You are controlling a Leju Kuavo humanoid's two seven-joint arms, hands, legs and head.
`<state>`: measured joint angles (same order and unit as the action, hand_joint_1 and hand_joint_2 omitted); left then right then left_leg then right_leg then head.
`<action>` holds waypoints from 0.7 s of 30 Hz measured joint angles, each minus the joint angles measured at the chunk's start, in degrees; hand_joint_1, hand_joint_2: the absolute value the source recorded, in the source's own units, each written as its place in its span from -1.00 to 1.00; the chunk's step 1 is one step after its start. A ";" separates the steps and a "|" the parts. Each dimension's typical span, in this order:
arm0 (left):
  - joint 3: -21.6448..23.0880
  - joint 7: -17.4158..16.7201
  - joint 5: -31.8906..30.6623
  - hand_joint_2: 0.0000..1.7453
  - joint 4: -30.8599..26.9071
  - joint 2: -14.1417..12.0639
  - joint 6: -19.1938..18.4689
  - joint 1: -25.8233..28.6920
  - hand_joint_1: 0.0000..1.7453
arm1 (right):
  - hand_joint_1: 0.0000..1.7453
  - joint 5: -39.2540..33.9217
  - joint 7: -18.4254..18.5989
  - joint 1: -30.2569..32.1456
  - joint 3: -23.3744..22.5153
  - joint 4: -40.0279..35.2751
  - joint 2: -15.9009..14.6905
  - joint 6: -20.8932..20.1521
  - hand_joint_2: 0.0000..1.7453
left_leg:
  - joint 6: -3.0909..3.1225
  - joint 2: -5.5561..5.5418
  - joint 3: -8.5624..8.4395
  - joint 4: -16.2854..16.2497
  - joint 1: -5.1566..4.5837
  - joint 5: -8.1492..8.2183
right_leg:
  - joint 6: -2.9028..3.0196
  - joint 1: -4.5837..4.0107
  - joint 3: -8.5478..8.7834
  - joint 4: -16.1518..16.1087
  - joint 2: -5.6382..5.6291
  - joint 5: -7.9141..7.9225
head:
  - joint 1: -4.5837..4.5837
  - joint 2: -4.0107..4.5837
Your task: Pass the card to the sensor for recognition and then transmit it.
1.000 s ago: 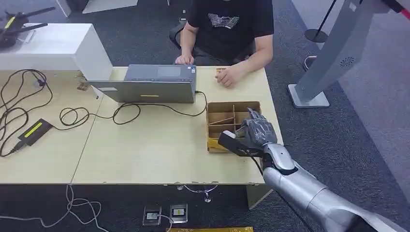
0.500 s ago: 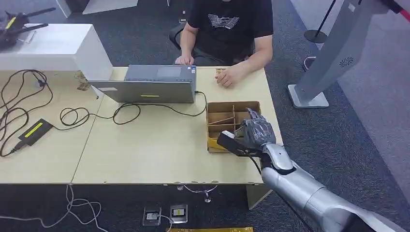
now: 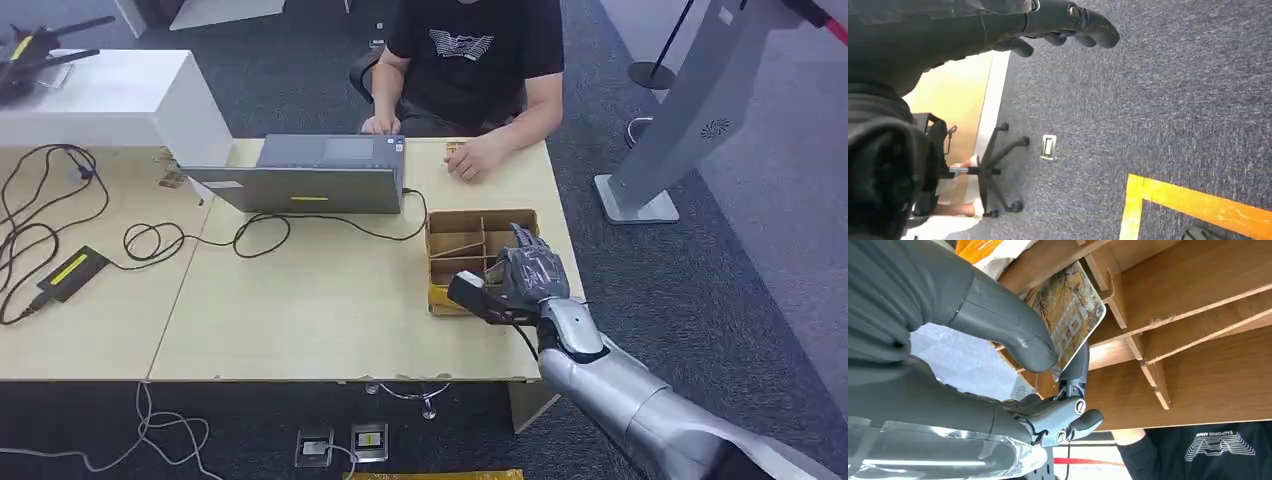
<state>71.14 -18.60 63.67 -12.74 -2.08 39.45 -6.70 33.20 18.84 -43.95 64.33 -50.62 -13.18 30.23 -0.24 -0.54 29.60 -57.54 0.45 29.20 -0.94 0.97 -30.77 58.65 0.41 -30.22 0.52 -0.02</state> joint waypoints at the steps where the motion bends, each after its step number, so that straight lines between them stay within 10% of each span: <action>1: 0.00 0.00 0.00 -1.00 0.00 0.02 0.00 0.00 -1.00 | 1.00 0.00 0.00 -0.02 0.02 0.07 0.00 0.00 1.00 | 0.00 0.01 0.00 0.00 0.00 0.00 | 0.00 0.00 0.00 0.00 -0.01 0.00 | 0.00 0.00; 21: 0.00 0.74 -0.81 -1.00 0.00 0.55 -1.86 0.00 -1.00 | 1.00 6.20 2.77 -1.63 0.00 -4.24 -1.14 7.45 1.00 | -0.02 0.10 0.05 -0.01 0.00 -0.02 | 0.00 0.00 -0.09 0.01 -0.12 0.05 | -0.02 0.00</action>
<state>71.14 -17.86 62.86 -12.74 -1.53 37.59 -6.69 39.40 21.61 -45.57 64.33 -54.86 -14.32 37.68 -0.26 -0.44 29.65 -57.55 0.45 29.18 -0.94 0.97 -30.87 58.66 0.29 -30.17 0.50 -0.02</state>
